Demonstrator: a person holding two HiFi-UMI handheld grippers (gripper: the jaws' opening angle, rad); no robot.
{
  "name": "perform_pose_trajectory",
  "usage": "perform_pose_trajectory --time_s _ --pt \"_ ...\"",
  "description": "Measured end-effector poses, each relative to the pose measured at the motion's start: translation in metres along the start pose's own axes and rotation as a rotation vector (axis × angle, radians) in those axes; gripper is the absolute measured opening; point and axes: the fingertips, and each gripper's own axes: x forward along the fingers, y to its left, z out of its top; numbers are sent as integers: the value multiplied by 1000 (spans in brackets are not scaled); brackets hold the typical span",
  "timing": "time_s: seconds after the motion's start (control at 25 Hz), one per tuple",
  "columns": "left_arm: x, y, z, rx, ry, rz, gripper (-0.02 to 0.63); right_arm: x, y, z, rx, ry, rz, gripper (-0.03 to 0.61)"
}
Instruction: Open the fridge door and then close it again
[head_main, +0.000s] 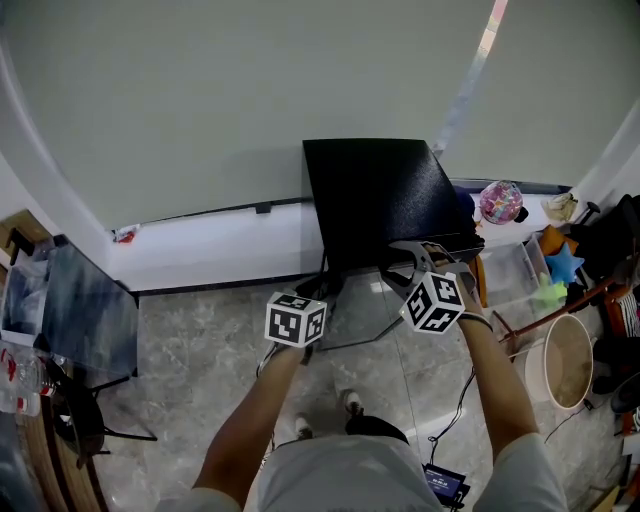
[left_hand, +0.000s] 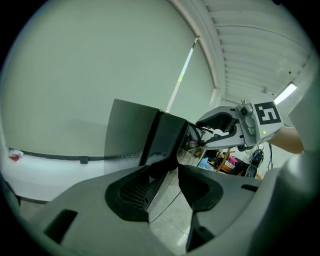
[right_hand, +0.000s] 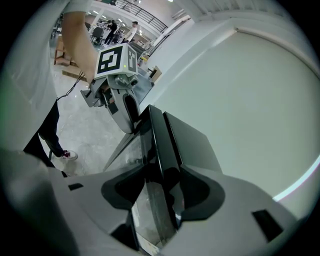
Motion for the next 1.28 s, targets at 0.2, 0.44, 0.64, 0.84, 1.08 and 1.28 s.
perform_pose_trajectory --time_s 0.2,0.44,0.64,0.84,1.08,1.28 --pt "1 -1 0 1 2 -11 167 0 -1 -1 28 -3 -20 222" --pt "-3 -3 -3 -14 21 -42 160 -1 0 -2 34 -6 -45 222" --pt "-19 -6 -13 29 41 -80 160 -20 0 -7 158 -33 -140 219" --pt "-40 -3 -8 -4 -24 -84 127 -65 20 -20 513 -145 -177 190" --pt "-66 2 21 226 -97 50 17 -125 24 -61 875 -278 -373 -3" --pt "-78 -14 58 392 -162 154 9 -167 38 -86 965 -290 -409 -3"
